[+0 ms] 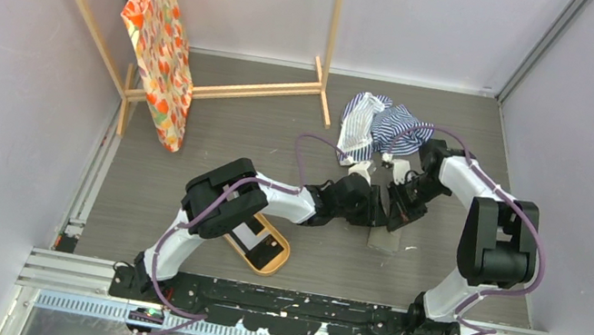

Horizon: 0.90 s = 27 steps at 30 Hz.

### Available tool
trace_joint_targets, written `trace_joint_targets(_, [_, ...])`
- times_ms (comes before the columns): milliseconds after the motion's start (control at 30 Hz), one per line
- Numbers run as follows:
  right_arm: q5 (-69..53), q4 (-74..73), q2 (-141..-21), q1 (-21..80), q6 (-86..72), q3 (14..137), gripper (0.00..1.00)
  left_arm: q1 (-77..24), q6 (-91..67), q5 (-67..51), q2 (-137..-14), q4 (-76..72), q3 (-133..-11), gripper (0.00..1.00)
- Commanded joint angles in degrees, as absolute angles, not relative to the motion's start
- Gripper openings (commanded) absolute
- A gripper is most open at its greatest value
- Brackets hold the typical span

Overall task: Put the credit cards into the card holder
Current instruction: Close the card holder at the center of the board.

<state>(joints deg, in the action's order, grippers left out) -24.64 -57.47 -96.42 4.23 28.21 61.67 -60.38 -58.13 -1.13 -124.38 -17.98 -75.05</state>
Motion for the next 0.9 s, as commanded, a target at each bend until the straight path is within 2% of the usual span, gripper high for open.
trace_joint_targets(0, [-24.3,-54.4,-98.2,5.4,27.4,60.9,0.01,-62.0,-56.5,-1.4,-130.4,-4.3,-71.0,0.41])
trace_joint_targets(267, [-22.6,-53.7,-98.2,5.3,26.8,60.8,0.01,-62.0,-56.5,-1.5,-130.5,-4.7,-70.9,0.41])
trace_joint_targets(400, [-25.4,-54.6,-98.4,3.3,26.9,61.6,0.01,-62.0,-56.5,-1.6,-130.4,-4.9,-70.7,0.41])
trace_joint_targets(867, [-36.0,-64.6,-112.0,-5.0,32.6,69.8,0.01,-61.9,-56.5,-1.8,-130.1,-5.1,-70.6,0.41])
